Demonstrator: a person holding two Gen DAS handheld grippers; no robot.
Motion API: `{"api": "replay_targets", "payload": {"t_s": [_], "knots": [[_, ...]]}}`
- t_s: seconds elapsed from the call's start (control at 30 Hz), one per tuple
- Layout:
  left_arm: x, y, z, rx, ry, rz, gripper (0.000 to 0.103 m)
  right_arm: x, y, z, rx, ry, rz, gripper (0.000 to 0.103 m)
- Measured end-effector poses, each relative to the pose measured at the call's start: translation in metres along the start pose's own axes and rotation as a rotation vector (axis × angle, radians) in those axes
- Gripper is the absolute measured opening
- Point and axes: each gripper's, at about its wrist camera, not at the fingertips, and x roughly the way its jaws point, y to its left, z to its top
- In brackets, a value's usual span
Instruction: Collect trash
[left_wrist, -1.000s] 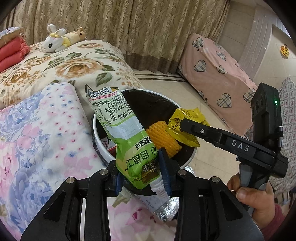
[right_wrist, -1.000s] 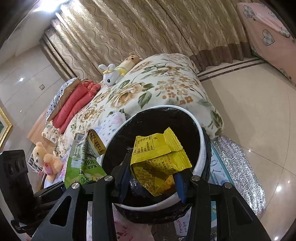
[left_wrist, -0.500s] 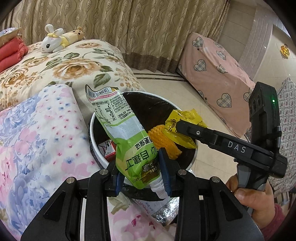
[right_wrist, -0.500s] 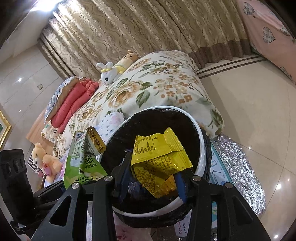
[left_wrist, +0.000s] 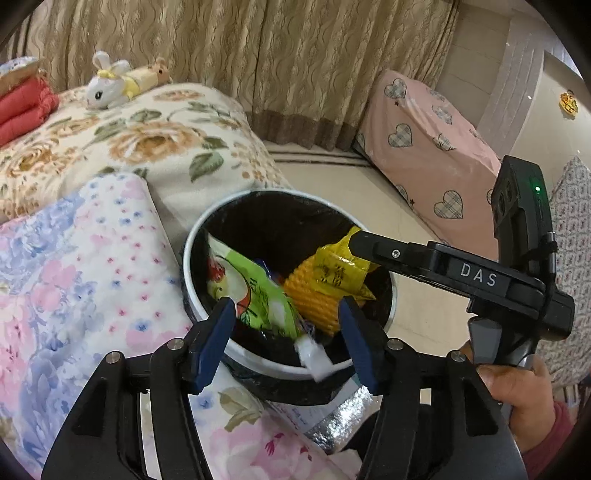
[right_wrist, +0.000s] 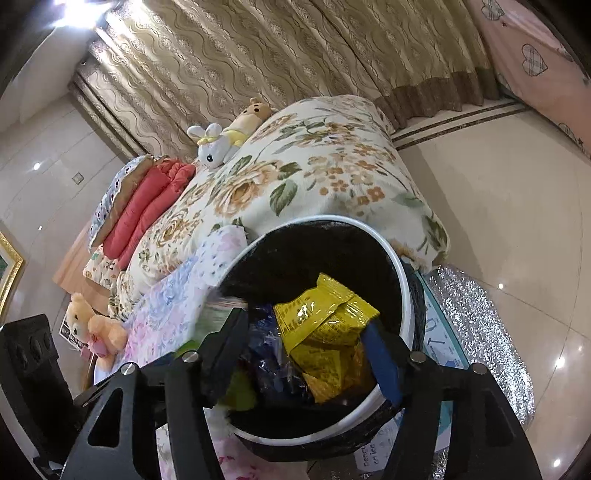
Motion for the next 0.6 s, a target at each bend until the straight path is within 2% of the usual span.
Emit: {"api": "replay_targets", "payload": {"t_s": [0.2,0.37,0.6], "knots": [[-0.017,0.008,-0.009,-0.024,-0.035,0.014,0.059,-0.009,0.003,-0.003,0.003,-0.022,0.01,0.066],[-0.037,0.024,-0.032,-0.093,-0.059,0.025,0.059,-0.021,0.01,-0.014,0.004,-0.049,0.024,0.068],[-0.068,0.042,-0.073,-0.168,-0.091,0.053,0.06,-0.04,0.038,-0.051,-0.041,-0.087,0.052,0.075]]}}
